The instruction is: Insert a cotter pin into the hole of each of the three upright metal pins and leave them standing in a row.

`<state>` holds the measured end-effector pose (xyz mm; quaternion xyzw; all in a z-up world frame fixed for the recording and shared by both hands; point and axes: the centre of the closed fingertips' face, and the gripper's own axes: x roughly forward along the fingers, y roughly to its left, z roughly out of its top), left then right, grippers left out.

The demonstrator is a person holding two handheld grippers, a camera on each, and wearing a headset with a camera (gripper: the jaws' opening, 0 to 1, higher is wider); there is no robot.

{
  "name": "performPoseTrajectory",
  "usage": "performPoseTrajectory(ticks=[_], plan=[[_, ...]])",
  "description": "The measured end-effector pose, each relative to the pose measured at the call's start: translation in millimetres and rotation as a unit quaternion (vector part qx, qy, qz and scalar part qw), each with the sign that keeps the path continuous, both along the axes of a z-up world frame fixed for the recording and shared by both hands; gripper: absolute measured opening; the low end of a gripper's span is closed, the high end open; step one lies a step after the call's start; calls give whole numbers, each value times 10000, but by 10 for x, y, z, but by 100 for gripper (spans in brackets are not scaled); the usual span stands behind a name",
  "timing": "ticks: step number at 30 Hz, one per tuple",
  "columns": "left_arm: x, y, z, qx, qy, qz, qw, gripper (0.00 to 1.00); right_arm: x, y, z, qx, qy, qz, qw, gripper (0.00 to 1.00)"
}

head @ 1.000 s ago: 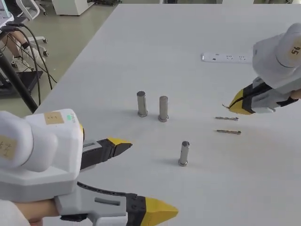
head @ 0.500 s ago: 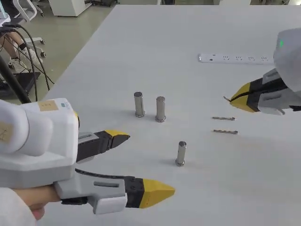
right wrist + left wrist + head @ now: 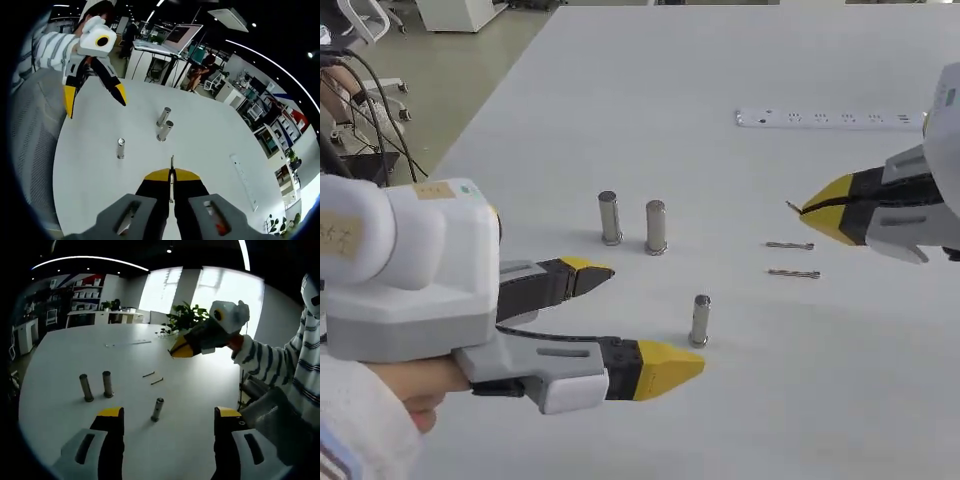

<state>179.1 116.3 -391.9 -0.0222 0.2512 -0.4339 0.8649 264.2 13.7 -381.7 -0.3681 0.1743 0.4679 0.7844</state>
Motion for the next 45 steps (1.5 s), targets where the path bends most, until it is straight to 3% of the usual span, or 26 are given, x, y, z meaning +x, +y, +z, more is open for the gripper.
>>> performPoseTrajectory(ticks=[12, 16, 23, 27, 31, 45], plan=[[55, -174, 93, -52, -95, -183, 9998, 64, -310, 141, -34, 99, -75, 194, 9997, 0], [45, -230, 82, -39, -83, -264, 9996, 62, -357, 155, 8, 151, -312, 130, 9993, 0], [31, -298, 70, -70, -40, -346, 9994, 59, -441, 194, 14, 172, -364, 167, 9991, 0], [34, -329, 89, -76, -102, -415, 9991, 58, -510, 244, -13, 151, -334, 226, 9991, 0], [44, -353, 120, -108, -143, -456, 9988, 56, -533, 290, -33, 87, -517, 307, 9982, 0], [133, -380, 183, -322, -81, -327, 9989, 43, -638, 407, -64, -21, -573, 496, 9971, 0]])
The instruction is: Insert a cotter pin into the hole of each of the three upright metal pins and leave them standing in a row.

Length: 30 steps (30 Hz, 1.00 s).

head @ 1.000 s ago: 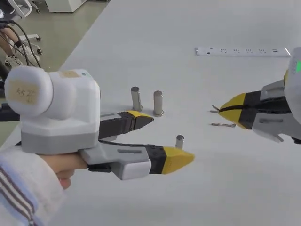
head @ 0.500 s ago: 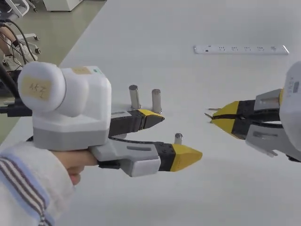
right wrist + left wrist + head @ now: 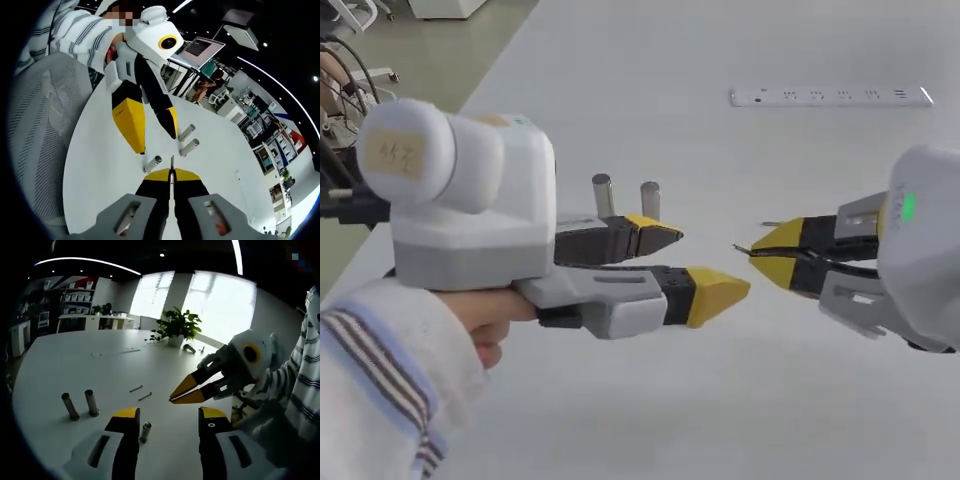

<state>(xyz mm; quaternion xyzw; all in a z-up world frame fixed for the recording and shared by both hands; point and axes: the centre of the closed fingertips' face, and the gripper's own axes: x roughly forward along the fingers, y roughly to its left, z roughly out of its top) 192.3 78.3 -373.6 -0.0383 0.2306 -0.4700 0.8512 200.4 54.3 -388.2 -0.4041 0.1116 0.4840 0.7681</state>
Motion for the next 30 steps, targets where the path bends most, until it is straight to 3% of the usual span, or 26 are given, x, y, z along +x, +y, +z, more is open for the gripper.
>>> performPoseTrajectory(ticks=[13, 30], plan=[[14, -58, 31, -243, 195, 2, 9995, 20, -45, 33, 5, -82, -109, 67, 9999, 0], [20, -87, 2, -264, 385, 5, 9989, 12, -95, 93, 44, -114, -150, 187, 9996, 0]])
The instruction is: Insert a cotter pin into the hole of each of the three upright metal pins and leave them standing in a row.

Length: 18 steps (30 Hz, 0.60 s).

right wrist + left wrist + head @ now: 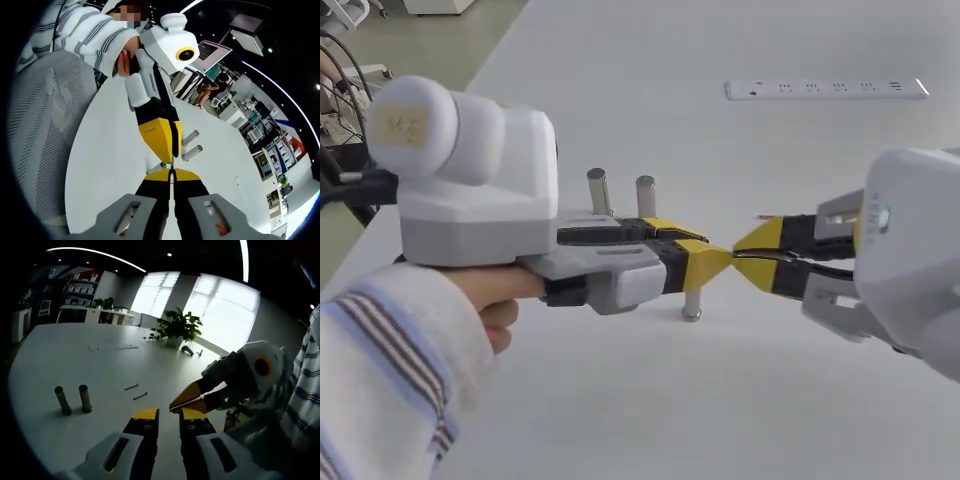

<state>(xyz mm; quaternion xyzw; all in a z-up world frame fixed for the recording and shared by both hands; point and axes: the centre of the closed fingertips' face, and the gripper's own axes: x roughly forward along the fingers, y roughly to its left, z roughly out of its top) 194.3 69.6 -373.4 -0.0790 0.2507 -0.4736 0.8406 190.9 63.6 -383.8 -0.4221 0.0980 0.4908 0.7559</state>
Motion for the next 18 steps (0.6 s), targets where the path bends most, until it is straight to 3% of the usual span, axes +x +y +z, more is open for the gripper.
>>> performPoseTrajectory(ticks=[7, 18], plan=[[-9, 2, -32, 6, 119, 9, 9999, 9, -21, 32, -4, 16, 34, 40, 10000, 0], [-21, 8, -54, 44, 133, -6, 9999, 5, -43, 69, 1, -24, -9, 103, 9999, 0]])
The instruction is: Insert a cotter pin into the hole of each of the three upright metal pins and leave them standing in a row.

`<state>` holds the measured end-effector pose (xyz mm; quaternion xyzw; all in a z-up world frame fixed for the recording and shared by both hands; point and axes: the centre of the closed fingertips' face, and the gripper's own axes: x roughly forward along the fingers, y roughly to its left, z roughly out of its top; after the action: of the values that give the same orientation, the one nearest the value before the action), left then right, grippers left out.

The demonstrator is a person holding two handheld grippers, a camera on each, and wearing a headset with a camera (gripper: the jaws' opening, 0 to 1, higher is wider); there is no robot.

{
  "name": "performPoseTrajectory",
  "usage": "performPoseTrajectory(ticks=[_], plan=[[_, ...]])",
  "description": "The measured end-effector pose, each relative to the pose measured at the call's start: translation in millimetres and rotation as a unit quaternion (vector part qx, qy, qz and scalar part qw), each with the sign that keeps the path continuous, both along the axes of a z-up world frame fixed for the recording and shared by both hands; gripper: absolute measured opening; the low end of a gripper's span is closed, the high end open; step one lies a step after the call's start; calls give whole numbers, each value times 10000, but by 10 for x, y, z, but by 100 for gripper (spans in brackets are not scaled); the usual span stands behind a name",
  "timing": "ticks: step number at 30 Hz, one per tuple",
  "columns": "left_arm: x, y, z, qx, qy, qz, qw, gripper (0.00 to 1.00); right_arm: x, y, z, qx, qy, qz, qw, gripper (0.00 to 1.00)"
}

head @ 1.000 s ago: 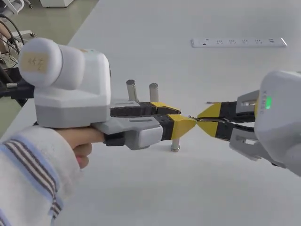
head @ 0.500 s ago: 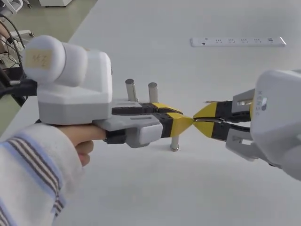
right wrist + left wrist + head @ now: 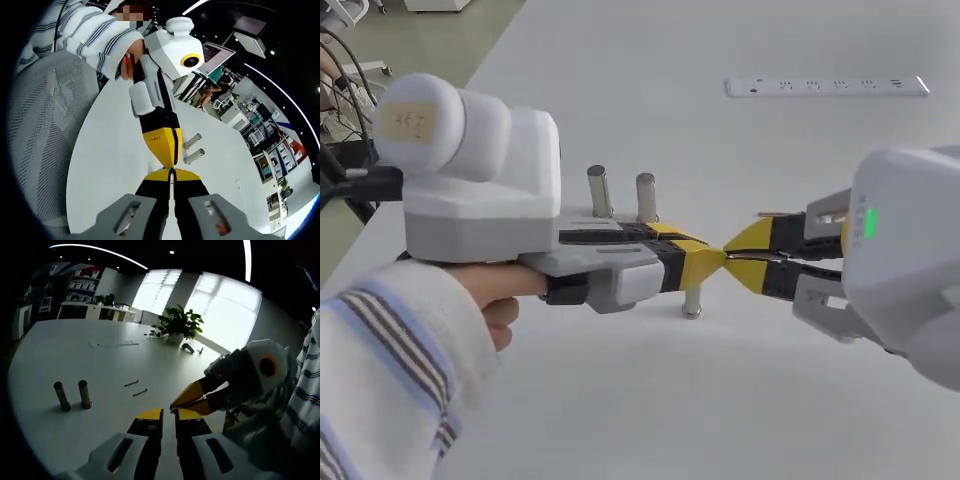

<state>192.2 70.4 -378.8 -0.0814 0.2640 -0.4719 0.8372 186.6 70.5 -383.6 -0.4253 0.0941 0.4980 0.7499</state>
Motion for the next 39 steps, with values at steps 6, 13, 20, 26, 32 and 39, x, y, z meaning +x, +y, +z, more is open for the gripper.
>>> performPoseTrajectory(ticks=[6, 13, 20, 26, 32, 39], plan=[[-4, -4, 5, -26, 22, 0, 10000, 2, -4, 5, 10, -12, -30, 3, 10000, 0], [19, -11, -3, -104, 162, 26, 9998, 0, 11, 0, -3, -34, -35, -26, 10000, 0], [15, -16, 6, -239, 289, 52, 9993, 0, 19, -3, 7, 1, -25, -44, 10000, 0], [24, -14, 21, -320, 330, 85, 9989, 0, 31, -2, 24, 17, -38, -61, 10000, 0], [8, -2, 18, -206, 183, 56, 9996, 0, 23, 17, 19, 18, 6, -33, 10000, 0], [17, 11, -13, -254, 415, 147, 9987, 0, 23, 24, -5, 28, 69, -51, 10000, 0]])
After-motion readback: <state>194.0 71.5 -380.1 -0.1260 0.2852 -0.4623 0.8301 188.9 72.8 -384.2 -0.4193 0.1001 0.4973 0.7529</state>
